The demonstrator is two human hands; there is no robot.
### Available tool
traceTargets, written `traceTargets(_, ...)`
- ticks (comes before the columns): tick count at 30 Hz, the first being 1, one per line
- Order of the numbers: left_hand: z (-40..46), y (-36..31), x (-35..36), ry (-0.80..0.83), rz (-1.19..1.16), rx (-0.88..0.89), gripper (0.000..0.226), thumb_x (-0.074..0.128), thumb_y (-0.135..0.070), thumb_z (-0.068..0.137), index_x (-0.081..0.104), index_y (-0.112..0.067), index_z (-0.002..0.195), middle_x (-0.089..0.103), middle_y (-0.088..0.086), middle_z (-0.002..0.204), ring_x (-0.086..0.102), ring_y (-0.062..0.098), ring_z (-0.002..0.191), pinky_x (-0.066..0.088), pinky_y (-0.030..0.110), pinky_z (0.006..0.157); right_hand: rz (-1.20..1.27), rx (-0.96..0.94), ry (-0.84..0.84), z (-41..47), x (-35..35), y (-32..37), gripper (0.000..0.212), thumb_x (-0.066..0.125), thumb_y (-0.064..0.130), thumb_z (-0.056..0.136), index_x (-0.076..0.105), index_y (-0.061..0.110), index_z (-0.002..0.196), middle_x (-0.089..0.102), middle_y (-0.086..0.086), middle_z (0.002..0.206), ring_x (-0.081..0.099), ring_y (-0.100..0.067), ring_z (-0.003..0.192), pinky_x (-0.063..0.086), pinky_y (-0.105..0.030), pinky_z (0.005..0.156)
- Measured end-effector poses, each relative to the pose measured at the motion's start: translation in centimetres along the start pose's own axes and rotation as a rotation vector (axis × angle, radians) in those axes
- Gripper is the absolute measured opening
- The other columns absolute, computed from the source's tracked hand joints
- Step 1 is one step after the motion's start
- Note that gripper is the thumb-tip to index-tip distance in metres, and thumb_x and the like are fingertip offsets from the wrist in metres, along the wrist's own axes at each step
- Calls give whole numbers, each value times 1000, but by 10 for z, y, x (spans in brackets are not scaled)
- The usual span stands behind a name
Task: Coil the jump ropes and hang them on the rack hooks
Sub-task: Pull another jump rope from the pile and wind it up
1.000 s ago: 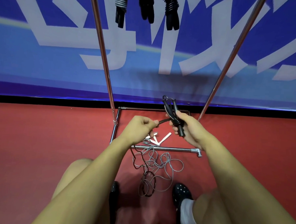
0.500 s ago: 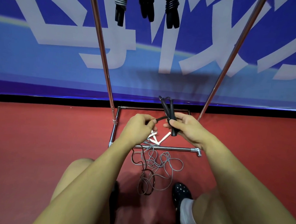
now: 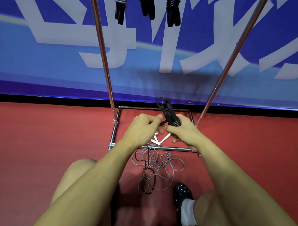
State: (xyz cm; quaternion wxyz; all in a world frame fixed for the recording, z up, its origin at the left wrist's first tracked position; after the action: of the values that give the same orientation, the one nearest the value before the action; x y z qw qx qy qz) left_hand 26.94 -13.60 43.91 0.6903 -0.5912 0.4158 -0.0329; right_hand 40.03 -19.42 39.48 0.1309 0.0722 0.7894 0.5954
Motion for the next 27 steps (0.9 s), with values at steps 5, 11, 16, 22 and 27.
traceTargets(5, 1, -1, -2, 19, -68, 4, 61, 41, -42, 108, 75, -15, 66, 66, -9, 55, 44, 11, 51, 40, 31, 61, 72, -45, 141, -8, 17, 10, 21, 57, -5, 95, 55, 9, 112, 61, -11, 79, 46, -17, 49, 41, -29, 48)
traceTargets(11, 3, 7, -2, 27, -75, -10, 67, 38, -52, 106, 74, -15, 64, 68, 12, 63, 44, 18, 54, 39, 33, 61, 23, -16, 178, -3, 15, 5, 21, 65, 10, 98, 68, 14, 118, 62, -6, 65, 48, -16, 45, 41, -26, 47)
traceTargets(16, 5, 10, 4, 80, -148, -67, 60, 31, -51, 109, 74, -28, 75, 77, 4, 75, 51, 20, 65, 44, 33, 69, 256, 65, 219, -3, 22, -1, 34, 66, 32, 95, 67, 8, 120, 43, 0, 68, 30, -11, 54, 27, -24, 54)
traceTargets(22, 8, 25, 6, 96, -174, -160, 75, 15, -55, 108, 76, -12, 106, 79, 4, 83, 63, 14, 67, 47, 35, 76, 406, 167, 222, -1, 17, -9, 50, 40, 47, 106, 69, 8, 119, 62, -9, 84, 52, -17, 68, 44, -32, 70)
traceTargets(27, 9, 26, 12, 120, -294, -208, 77, 15, -52, 109, 73, -2, 106, 79, 9, 89, 65, 17, 65, 47, 30, 68, 339, 98, 74, 4, 6, -8, 37, 52, 37, 104, 70, 6, 111, 69, -8, 86, 63, -17, 76, 56, -31, 75)
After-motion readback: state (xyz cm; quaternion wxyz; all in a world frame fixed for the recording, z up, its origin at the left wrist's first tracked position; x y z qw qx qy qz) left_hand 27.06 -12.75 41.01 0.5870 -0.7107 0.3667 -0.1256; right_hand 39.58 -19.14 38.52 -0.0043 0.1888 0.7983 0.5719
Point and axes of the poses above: each hand's wrist, its own z-axis towards the middle knuckle, its own x-axis out of the palm, y = z × x, the point moved 10 cm from there along z, towards the middle knuckle
